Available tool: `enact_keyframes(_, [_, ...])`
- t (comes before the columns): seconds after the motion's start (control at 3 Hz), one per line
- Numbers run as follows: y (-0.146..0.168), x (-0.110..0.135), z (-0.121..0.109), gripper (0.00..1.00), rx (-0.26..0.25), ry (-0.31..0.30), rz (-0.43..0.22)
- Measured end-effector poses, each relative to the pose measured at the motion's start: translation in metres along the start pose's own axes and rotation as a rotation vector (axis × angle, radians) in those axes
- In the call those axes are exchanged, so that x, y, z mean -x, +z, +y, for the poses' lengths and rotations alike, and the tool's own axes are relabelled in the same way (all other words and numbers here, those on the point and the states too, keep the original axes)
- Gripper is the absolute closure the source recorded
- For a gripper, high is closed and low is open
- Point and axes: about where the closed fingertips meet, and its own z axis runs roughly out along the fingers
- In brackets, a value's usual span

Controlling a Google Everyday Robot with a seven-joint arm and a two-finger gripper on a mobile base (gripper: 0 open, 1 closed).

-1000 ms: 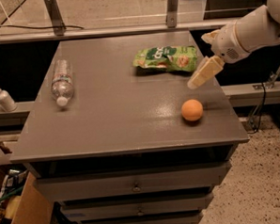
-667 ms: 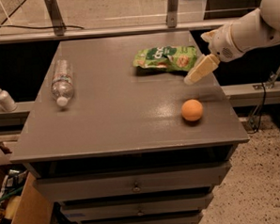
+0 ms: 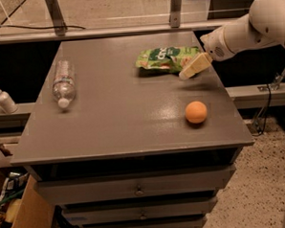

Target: Move green rice chip bag near water bottle

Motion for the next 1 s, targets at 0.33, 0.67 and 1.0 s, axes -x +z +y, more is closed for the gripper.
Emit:
enact_keyframes(0.33, [0.018, 0.005, -0.01, 0.0, -0.002, 0.034, -0.019])
enact_keyframes(0.67, [0.035, 0.01, -0.012, 0.18, 0.011, 0.042, -0.012])
enact_keyframes(1.0, [0.043, 0.008, -0.01, 0.4, 0.021, 0.043, 0.001])
